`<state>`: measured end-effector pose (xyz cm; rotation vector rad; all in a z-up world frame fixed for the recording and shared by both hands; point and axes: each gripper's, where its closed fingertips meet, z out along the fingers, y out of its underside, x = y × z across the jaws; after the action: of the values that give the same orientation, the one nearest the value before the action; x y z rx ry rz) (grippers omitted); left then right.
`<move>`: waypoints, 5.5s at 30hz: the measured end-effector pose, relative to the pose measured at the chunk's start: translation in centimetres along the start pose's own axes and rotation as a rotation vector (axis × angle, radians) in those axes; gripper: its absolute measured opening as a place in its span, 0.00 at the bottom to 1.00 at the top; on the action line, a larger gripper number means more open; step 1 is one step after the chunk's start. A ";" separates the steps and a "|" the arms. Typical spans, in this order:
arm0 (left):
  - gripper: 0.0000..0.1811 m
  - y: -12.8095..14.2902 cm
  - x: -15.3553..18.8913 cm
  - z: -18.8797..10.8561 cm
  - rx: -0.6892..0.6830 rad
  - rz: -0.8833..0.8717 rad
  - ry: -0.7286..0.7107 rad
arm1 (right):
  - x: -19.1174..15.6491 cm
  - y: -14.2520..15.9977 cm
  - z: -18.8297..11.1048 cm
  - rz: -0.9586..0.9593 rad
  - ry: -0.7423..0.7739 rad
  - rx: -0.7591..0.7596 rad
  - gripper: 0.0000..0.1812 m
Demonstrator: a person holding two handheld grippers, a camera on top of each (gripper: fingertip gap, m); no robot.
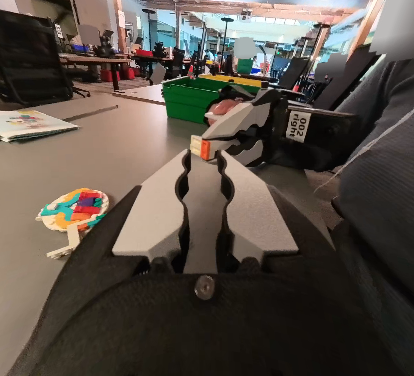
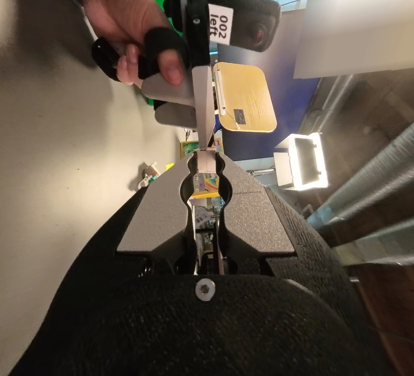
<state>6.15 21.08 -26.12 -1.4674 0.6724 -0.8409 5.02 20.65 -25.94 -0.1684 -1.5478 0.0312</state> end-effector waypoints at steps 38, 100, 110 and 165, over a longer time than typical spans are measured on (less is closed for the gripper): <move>0.13 2.2 0.2 -0.1 -0.195 0.677 -0.206 | -1.5 0.0 0.2 2.207 -0.863 0.431 0.07; 0.08 1.7 1.4 -0.1 -0.096 -0.043 0.127 | -0.2 -0.9 -0.7 1.460 -0.537 0.436 0.07; 0.08 1.8 1.7 0.0 -0.104 -0.061 0.149 | -0.3 -1.1 -0.9 1.482 -0.574 0.442 0.07; 0.08 -2.2 -2.1 -4.9 0.014 -0.021 -0.075 | -1.9 3.9 -1.9 1.454 -0.521 0.225 0.07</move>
<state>0.81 20.20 -24.20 -1.4879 0.5943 -0.8011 7.18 24.12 -28.40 -1.1340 -1.5930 1.4710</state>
